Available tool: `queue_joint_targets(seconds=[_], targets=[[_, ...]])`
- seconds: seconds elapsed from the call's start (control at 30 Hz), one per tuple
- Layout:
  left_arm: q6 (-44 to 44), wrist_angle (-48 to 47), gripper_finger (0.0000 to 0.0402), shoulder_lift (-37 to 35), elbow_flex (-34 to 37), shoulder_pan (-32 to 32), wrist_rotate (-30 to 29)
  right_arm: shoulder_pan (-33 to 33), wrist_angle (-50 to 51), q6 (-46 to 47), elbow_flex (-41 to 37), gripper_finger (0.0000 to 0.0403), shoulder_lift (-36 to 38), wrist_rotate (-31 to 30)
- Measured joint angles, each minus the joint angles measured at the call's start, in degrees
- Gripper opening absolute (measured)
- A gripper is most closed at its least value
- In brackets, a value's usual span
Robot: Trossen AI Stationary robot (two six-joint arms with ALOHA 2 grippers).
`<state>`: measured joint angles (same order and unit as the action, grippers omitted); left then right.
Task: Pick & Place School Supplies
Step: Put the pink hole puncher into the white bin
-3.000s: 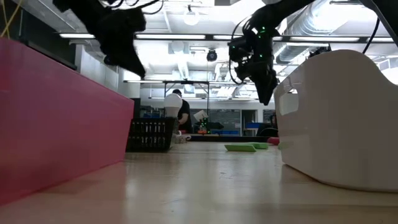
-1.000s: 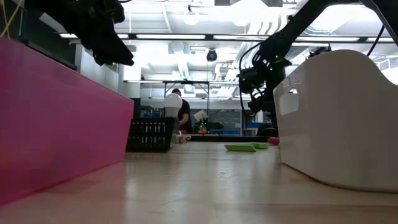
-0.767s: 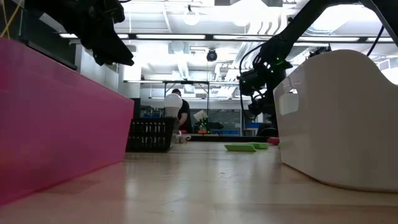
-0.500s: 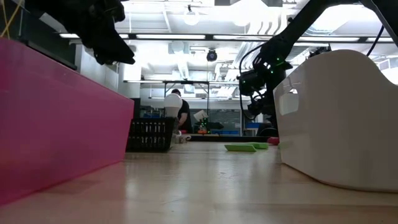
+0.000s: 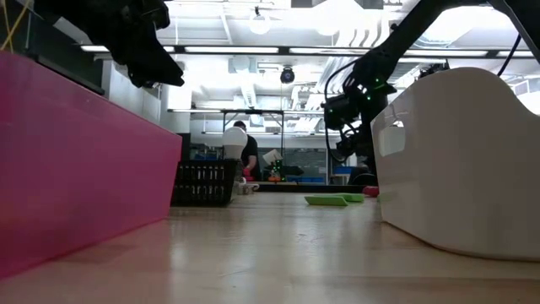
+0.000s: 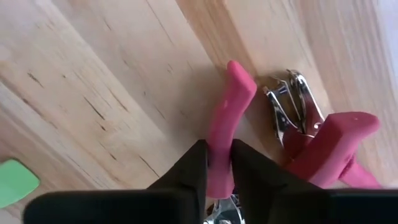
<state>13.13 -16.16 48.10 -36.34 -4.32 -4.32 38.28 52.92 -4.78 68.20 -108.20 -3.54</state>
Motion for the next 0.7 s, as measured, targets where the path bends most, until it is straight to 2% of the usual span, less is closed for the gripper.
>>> queue_joint_targets(seconds=[0.2,0.7], targets=[[0.0,-0.04,0.0127,0.0,0.0,0.0,0.01,0.0,-0.01,0.0,0.02,0.003,0.0,-0.78],[0.28,-0.11,0.0127,0.0,0.0,0.0,0.07,-1.38,0.91,-0.02,0.04,0.0029,0.22,-0.97]])
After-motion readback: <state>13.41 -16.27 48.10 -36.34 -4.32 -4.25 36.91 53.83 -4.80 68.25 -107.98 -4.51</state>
